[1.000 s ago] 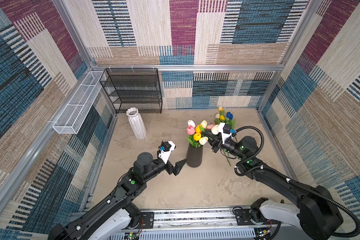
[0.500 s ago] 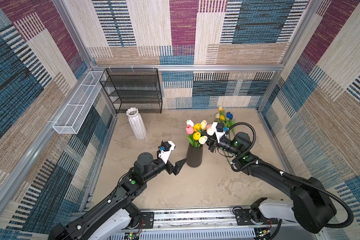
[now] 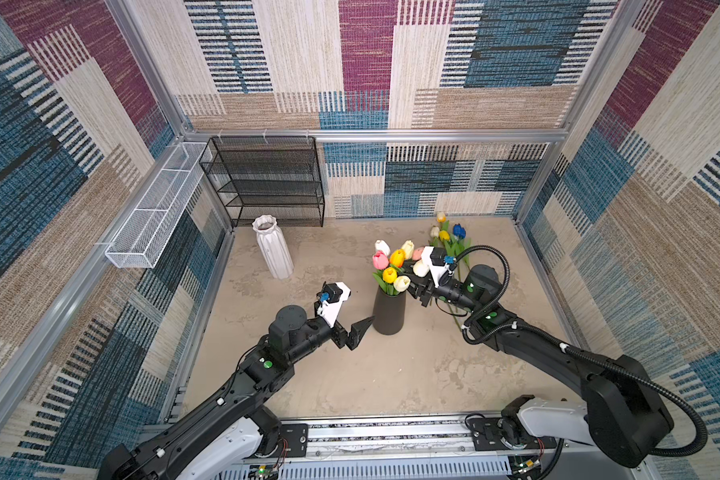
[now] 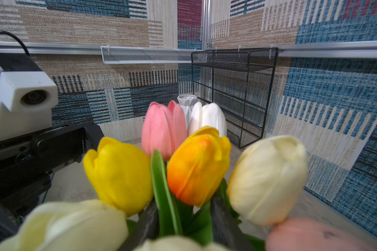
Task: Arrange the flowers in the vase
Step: 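Open the right gripper to release the white tulip and draw back, then slide the dark vase away with the left gripper while the right draws back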
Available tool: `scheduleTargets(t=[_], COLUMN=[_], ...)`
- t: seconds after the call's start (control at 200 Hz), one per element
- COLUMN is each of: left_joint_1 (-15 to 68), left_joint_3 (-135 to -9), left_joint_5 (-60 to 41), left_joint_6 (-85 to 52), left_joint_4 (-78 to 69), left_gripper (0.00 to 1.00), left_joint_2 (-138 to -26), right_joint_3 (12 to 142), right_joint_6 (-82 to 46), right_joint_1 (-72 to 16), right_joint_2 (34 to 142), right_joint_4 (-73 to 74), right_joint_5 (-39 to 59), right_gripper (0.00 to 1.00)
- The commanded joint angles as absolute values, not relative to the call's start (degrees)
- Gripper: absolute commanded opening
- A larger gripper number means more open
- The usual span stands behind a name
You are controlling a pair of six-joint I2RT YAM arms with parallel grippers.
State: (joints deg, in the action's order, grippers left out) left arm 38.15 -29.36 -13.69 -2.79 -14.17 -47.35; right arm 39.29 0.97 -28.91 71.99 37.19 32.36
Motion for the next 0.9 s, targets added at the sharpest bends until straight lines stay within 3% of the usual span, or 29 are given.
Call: scheduleTargets(t=[0.0, 0.23, 0.516, 0.891], left_joint_1=[38.14, 38.14, 38.06, 38.06], left_joint_3=[-29.18, -30.83, -33.9, -38.91], left_joint_5=[-13.14, -13.8, -16.28, -17.96], left_joint_6=[-2.55, -2.47, -0.94, 1.58], left_joint_4=[-17.08, -17.67, -18.17, -19.64], left_gripper=[0.97, 0.97, 1.0, 1.0], left_joint_2=[-47.77, -49.91, -53.8, -63.11], right_joint_3=[38.09, 37.32, 46.08, 56.31], right_joint_6=[1.97, 3.22, 5.93, 0.28], right_joint_1=[-29.0, -29.0, -29.0, -29.0], right_joint_2=[70.26, 63.49, 60.55, 60.15], right_joint_4=[36.76, 32.57, 22.38, 16.79], right_joint_5=[29.93, 26.81, 27.61, 23.85], right_gripper=[0.49, 0.6, 0.7, 0.76])
